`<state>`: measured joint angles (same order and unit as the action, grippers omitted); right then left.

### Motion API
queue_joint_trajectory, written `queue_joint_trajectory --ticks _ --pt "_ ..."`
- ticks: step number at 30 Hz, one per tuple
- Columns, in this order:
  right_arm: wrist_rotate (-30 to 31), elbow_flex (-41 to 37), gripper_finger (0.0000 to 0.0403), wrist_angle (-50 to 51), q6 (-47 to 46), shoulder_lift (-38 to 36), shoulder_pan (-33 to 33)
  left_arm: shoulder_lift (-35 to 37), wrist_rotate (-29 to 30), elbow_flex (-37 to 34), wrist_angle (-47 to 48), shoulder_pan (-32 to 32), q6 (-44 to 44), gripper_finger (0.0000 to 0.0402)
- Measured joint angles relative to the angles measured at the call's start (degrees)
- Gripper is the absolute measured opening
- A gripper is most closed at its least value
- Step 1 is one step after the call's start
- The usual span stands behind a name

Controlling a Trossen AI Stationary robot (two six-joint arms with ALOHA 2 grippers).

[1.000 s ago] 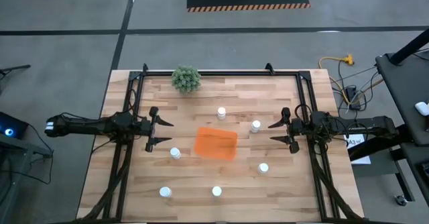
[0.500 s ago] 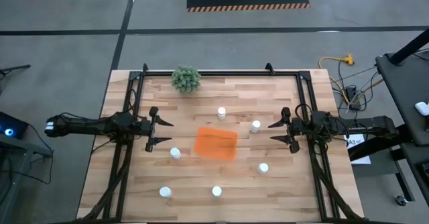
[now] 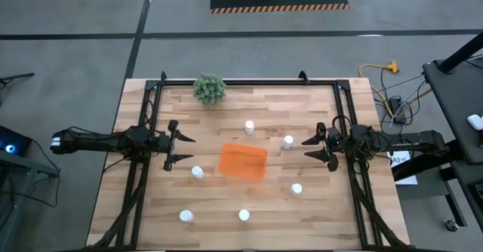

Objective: Pick and place pill bottles into a basket
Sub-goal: Put the pill bottle into the bin

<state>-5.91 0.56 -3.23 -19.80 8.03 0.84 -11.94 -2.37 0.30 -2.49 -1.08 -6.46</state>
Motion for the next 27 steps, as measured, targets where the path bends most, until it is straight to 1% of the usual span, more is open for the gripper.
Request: queue_joint_trajectory --ticks 5,15,21,27 --pt "0.1 0.0 0.021 -2.2 0.4 0.0 0.0 0.0 0.0 0.0 0.0 0.0 0.0 0.0245" --pt "0.3 0.0 0.021 -2.2 0.5 0.0 0.0 0.0 0.0 0.0 0.0 0.0 0.0 0.0245" --pt "4.5 0.0 0.021 -2.2 0.0 0.0 0.0 0.0 0.0 0.0 0.0 0.0 0.0 0.0245" --pt "4.6 0.0 0.021 -5.0 0.1 0.0 0.0 0.0 0.0 0.0 0.0 0.0 0.0 0.0245"
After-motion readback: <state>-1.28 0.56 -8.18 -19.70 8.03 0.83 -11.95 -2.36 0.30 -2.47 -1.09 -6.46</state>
